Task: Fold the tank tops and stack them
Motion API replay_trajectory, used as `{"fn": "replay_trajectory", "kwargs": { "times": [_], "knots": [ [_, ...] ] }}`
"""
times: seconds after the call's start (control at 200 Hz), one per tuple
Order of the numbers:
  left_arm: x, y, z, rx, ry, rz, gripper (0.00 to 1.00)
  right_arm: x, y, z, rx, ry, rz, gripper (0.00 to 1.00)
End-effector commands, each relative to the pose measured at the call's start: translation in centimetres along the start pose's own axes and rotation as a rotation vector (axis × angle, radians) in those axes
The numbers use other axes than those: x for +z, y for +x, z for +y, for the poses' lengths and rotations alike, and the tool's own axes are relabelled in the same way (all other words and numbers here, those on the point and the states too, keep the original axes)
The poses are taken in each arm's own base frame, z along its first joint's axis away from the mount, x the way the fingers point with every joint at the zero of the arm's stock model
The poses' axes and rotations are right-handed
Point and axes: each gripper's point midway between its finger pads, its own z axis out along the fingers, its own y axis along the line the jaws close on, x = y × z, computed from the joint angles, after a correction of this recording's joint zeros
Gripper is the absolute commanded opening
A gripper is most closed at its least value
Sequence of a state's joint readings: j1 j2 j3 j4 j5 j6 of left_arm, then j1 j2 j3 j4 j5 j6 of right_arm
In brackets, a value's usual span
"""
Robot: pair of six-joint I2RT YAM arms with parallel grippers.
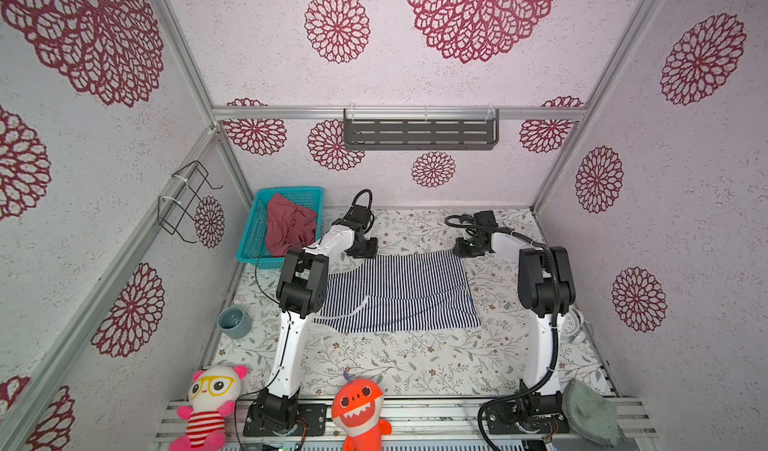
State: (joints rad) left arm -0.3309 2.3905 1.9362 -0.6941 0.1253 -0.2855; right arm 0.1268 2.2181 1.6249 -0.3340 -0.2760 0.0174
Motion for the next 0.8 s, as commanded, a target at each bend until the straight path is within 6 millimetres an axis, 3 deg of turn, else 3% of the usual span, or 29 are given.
{"fn": "replay_trajectory", "kwargs": {
  "times": [0.0, 0.115, 0.335, 0.525, 0.796],
  "knots": [
    [1.6, 0.7, 0.8, 0.003, -0.017, 0.019, 0.26, -0.7, -0.7, 0.1, -0.017, -0.011, -0.008, 0.12],
    [0.8, 0.2, 0.5, 0.026, -0.024, -0.003, 0.16, -1.1, -1.0, 0.2, -0.03, -0.003, -0.014, 0.0],
    [-1.2, -0.4, 0.3, 0.06, -0.102, -0.043, 0.01, -2.7, -2.1, 0.4, -0.052, 0.013, -0.047, 0.0],
    [-3.8, -0.2, -0.1, 0.062, -0.159, -0.14, 0.0, -5.4, -2.2, 1.6, -0.069, -0.003, -0.103, 0.0],
    [-6.3, 2.4, -1.1, 0.026, -0.213, -0.215, 0.0, -8.8, 0.5, 3.2, -0.143, 0.014, -0.157, 0.0]
  ]
}}
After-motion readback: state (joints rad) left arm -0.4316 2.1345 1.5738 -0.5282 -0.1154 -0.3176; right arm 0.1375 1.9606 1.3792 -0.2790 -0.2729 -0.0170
